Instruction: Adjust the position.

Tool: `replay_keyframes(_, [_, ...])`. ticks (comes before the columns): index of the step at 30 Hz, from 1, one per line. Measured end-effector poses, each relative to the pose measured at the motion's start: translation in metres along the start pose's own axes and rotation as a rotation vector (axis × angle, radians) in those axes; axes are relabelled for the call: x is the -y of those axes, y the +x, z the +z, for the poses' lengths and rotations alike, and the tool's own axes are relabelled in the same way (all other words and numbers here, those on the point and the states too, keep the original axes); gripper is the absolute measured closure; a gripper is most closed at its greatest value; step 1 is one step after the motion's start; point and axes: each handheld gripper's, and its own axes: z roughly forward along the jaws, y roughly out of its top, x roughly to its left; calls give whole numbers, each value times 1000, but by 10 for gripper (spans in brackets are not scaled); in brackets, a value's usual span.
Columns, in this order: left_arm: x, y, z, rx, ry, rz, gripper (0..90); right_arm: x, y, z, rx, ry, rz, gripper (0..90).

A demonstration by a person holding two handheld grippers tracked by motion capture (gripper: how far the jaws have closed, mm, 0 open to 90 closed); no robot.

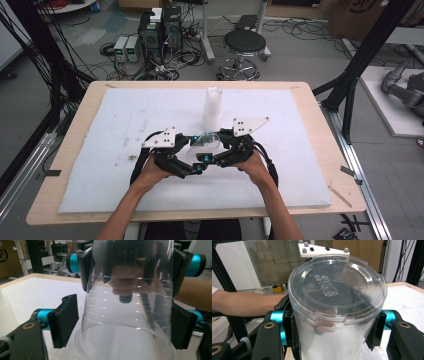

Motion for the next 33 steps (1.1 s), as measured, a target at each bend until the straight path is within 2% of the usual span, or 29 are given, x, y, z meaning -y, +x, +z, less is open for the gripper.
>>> replay_keyframes(8, [1,-3,-1,-5,1,23,290,1,-1,0,3,6,5,410])
replay_keyframes(20, [1,-3,-2,-9,7,33,305,2,-1,0,0,8,7,403])
replay_keyframes(22, [1,-4,-2,-10,9,35,305,2,-2,0,1,9,6,385])
replay_keyframes(23, [1,-4,-1,-13,8,35,304,2,-2,1,3,13,11,310])
replay_keyframes(26, [1,-4,-3,-17,12,34,305,3,-1,2,20,41,18,191])
replay_keyframes(33, [0,-4,-6,-18,26,39,305,3,-1,3,20,50,17,175])
